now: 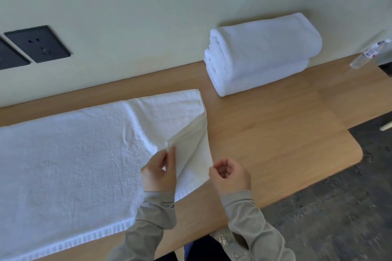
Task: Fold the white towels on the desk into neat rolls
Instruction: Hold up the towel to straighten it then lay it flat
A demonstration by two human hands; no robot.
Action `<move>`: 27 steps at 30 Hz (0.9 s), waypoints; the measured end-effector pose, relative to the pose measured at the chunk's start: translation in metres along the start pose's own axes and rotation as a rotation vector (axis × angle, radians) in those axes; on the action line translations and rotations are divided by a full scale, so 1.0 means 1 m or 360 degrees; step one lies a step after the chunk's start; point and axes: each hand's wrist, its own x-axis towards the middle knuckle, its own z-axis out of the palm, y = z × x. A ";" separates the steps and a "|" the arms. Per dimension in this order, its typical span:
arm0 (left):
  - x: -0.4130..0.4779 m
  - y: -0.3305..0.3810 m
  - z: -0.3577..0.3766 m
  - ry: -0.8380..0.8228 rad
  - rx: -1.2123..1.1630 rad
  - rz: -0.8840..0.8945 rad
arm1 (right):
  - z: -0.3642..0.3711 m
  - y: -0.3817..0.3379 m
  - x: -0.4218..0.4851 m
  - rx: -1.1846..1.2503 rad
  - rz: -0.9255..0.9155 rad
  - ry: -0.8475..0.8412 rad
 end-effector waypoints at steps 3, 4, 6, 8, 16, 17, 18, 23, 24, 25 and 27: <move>0.008 0.004 -0.012 0.0096 -0.0041 0.0130 | -0.007 0.005 -0.005 0.0134 0.0093 0.0155; 0.007 0.007 -0.014 0.0065 -0.0013 0.0257 | -0.005 0.002 -0.009 0.0192 0.0053 0.0184; -0.003 0.010 -0.010 -0.0083 0.0024 0.0491 | 0.005 -0.009 -0.015 0.0266 -0.0095 0.0154; -0.015 0.012 -0.004 -0.0222 -0.0015 0.0567 | 0.019 -0.020 -0.018 0.0302 -0.0193 0.0061; -0.023 0.008 -0.001 -0.0366 -0.0024 0.0492 | 0.019 -0.021 -0.015 0.0385 -0.0175 -0.0020; -0.024 0.007 -0.001 -0.0387 -0.0034 0.0479 | 0.020 -0.020 -0.015 0.0398 -0.0155 -0.0023; -0.025 0.006 0.000 -0.0409 -0.0042 0.0474 | 0.020 -0.019 -0.015 0.0414 -0.0131 -0.0028; -0.034 0.002 0.002 -0.0502 -0.0096 0.0470 | 0.020 -0.013 -0.016 0.0387 -0.0023 -0.0029; -0.035 0.002 0.002 -0.0515 -0.0125 0.0440 | 0.019 -0.012 -0.016 0.0405 -0.0012 -0.0036; -0.034 0.001 0.002 -0.0521 -0.0155 0.0401 | 0.018 -0.011 -0.015 0.0443 -0.0008 -0.0054; -0.032 0.000 0.002 -0.0524 -0.0200 0.0320 | 0.017 -0.008 -0.015 0.0519 -0.0009 -0.0101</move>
